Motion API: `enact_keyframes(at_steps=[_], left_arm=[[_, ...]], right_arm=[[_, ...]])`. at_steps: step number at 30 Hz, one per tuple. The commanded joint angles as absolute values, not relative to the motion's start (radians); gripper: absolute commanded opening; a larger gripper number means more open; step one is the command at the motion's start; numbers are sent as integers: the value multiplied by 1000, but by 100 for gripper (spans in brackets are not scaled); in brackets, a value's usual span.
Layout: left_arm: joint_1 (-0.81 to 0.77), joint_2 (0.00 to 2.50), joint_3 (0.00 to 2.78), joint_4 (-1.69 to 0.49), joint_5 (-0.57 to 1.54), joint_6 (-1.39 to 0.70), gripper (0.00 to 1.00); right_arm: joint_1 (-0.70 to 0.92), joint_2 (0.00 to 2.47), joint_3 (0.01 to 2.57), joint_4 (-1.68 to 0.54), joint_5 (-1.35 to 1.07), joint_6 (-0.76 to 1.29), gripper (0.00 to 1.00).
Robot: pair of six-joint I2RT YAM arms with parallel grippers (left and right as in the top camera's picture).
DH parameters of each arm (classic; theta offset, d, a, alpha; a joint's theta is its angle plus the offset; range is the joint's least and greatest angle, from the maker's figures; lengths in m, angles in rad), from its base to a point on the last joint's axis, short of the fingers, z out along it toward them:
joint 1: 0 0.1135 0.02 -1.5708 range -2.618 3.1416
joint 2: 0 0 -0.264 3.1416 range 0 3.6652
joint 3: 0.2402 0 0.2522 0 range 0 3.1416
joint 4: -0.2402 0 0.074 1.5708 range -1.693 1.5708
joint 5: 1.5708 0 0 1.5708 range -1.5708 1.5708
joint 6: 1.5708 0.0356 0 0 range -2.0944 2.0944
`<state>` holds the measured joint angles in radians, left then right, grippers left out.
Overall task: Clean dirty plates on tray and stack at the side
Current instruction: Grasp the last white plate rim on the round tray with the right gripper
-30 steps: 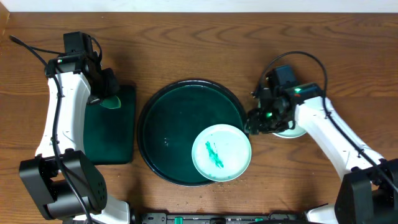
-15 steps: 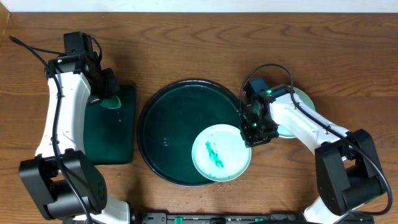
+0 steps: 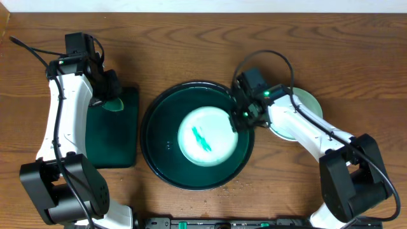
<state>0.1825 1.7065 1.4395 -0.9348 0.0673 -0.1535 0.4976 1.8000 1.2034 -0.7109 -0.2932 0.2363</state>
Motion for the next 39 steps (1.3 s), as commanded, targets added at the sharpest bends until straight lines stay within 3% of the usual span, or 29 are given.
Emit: enact_keyframes(at_steps=[1, 15, 21, 24, 39], left_arm=[[186, 1712, 1430, -934, 52, -159, 7], [180, 1712, 1430, -934, 73, -201, 8], [133, 1712, 1430, -933, 79, -201, 7], [94, 1712, 1430, -923, 91, -202, 8], [-24, 1712, 1430, -903, 105, -268, 7]], right_arm=[[527, 1802, 1248, -641, -294, 345, 1], [585, 1959, 1248, -497, -257, 501, 1], [556, 1974, 1250, -465, -293, 501, 24], [555, 1986, 1250, -459, -293, 500, 27], [562, 2025, 1264, -448, -332, 493, 15]])
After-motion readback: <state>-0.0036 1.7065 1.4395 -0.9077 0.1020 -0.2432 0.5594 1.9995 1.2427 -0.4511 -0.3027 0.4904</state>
